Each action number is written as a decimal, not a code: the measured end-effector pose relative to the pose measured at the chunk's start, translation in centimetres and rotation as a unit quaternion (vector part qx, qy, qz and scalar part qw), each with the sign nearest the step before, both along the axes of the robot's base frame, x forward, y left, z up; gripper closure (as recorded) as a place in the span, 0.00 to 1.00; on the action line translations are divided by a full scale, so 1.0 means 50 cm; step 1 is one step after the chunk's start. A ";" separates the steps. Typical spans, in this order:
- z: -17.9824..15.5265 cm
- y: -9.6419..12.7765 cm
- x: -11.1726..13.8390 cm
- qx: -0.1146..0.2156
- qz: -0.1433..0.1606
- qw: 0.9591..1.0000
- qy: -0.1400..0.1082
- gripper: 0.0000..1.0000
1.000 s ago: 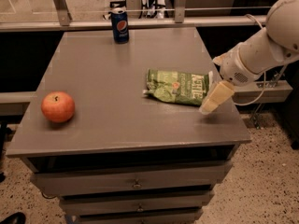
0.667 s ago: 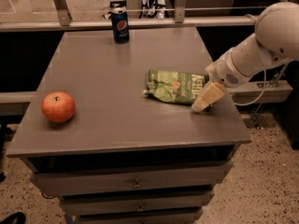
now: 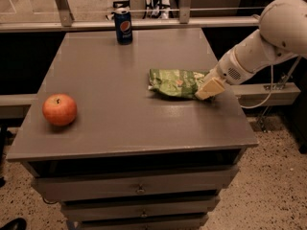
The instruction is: Move green jalapeno chip bag near apple
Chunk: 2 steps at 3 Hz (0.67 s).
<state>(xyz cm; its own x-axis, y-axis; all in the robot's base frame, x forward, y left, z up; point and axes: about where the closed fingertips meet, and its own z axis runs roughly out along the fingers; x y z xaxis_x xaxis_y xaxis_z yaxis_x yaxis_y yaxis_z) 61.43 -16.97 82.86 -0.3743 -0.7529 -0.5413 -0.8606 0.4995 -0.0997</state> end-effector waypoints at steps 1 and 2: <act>0.047 0.024 -0.003 0.021 0.003 1.000 -0.009 0.87; 0.113 0.080 -0.032 0.038 0.016 0.998 -0.044 1.00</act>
Offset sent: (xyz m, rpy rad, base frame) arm -0.0376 0.0780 0.1033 0.1164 -0.1898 0.0614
